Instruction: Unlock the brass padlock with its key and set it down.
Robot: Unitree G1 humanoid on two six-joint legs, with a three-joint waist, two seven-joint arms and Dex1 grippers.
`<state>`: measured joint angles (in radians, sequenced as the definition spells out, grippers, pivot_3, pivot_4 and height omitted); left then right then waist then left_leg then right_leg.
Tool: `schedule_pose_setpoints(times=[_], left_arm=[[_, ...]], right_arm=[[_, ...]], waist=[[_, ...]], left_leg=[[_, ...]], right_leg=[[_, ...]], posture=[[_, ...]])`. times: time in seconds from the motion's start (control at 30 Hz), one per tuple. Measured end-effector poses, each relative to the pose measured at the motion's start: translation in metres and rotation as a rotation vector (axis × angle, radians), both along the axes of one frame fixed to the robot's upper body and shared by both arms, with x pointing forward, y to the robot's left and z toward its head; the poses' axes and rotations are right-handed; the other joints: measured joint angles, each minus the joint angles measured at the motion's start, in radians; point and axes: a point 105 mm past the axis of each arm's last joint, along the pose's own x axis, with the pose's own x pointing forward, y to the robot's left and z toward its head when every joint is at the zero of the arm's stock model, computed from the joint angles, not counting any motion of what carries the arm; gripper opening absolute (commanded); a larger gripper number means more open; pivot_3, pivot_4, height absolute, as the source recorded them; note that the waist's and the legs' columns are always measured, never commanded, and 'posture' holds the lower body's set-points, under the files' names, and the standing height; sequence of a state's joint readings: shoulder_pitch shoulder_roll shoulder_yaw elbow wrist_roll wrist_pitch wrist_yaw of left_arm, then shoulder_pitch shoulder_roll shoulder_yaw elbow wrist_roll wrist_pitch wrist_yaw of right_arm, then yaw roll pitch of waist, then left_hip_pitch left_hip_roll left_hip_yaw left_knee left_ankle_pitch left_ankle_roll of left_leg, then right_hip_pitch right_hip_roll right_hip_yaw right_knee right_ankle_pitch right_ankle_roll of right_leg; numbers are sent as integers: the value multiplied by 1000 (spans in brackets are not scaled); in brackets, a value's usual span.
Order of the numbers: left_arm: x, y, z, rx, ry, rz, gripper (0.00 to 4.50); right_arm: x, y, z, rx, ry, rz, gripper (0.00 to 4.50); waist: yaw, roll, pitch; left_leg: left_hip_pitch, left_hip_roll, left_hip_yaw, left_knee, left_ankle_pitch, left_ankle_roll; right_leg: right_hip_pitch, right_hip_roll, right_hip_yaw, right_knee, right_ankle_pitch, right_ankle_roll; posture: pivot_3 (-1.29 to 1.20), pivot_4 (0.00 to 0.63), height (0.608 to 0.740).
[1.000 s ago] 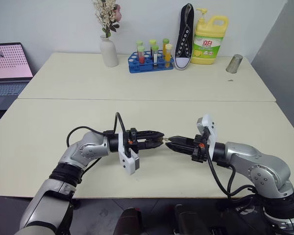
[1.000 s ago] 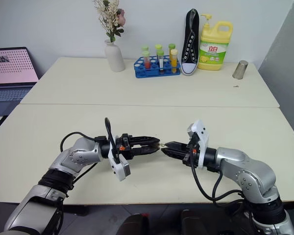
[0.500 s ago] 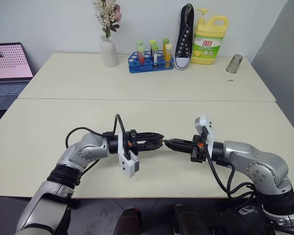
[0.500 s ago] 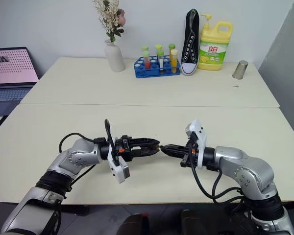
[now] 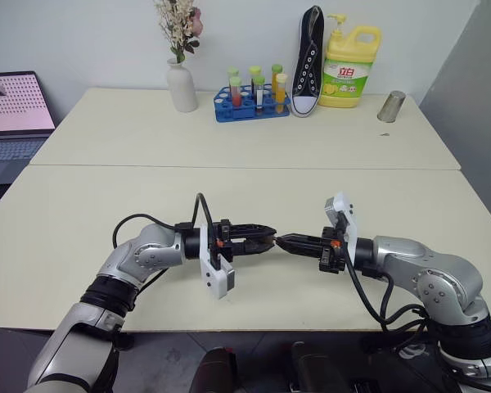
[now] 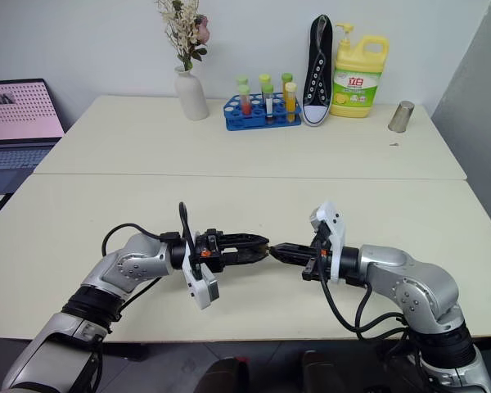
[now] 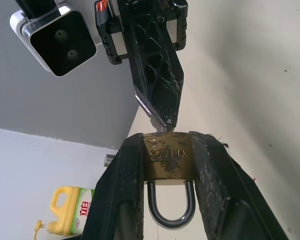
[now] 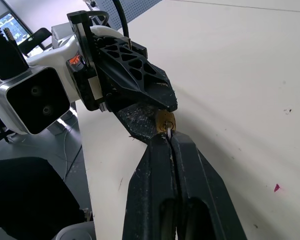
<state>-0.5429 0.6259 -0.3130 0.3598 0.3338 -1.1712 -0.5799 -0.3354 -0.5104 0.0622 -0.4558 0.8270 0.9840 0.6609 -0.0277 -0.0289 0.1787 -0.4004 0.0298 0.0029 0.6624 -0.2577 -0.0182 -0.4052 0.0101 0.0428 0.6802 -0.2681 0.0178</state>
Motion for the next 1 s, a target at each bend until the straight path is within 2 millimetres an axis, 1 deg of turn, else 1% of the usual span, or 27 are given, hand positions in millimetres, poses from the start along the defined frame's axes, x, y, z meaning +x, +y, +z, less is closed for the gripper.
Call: schedule_pose_setpoints(times=[0.1, 0.17, 0.37, 0.53, 0.63, 0.77, 1.0], left_arm=[[0, 0, 0, 2, -2, -1, 981], [0, -1, -1, -1, -8, -1, 981], [-2, -3, -1, -1, -31, -13, 981], [-2, -3, -1, -3, -47, -11, 981], [-3, -3, 0, -7, -57, -15, 981], [-2, 0, -1, 3, -60, -2, 981], [-4, 2, -4, 9, -59, 10, 981]], right_arm=[[1, -1, 0, 2, 35, 4, 0], [2, -2, 1, 6, 77, 12, 0], [2, -6, 3, 16, 197, 34, 0], [7, -8, 5, 43, 373, 47, 0], [8, -8, 7, 41, 446, 61, 0], [13, -5, 6, 46, 507, 56, 0], [14, -3, 3, 36, 546, 52, 0]], waist=[[0, 0, 0], [0, 0, 0], [0, 0, 0], [-1, 0, 0], [-1, 0, 0], [-1, 0, 0], [-2, 0, 0]], left_leg=[[0, 0, 0, 0, 0, 0], [0, 0, 0, 0, 0, 0], [0, 0, 0, 0, 0, 0], [0, 0, 0, 0, 0, 0], [0, 0, 0, 0, 0, 0], [0, 0, 0, -1, 0, 0], [-1, 0, 0, -1, 0, 0]], right_leg=[[0, 0, 0, 0, 0, -1], [0, -2, 0, 0, 2, -3], [0, -3, 0, 0, 2, -3], [0, -3, 0, 0, 2, -3], [0, -3, 0, 0, 2, -3], [0, -3, 0, 0, 2, -3], [-1, -4, 0, 0, 2, -3]], posture=[[0, 150, 740], [0, 150, 740], [0, 150, 740], [0, 150, 740], [0, 150, 740], [0, 150, 740], [0, 150, 740]])
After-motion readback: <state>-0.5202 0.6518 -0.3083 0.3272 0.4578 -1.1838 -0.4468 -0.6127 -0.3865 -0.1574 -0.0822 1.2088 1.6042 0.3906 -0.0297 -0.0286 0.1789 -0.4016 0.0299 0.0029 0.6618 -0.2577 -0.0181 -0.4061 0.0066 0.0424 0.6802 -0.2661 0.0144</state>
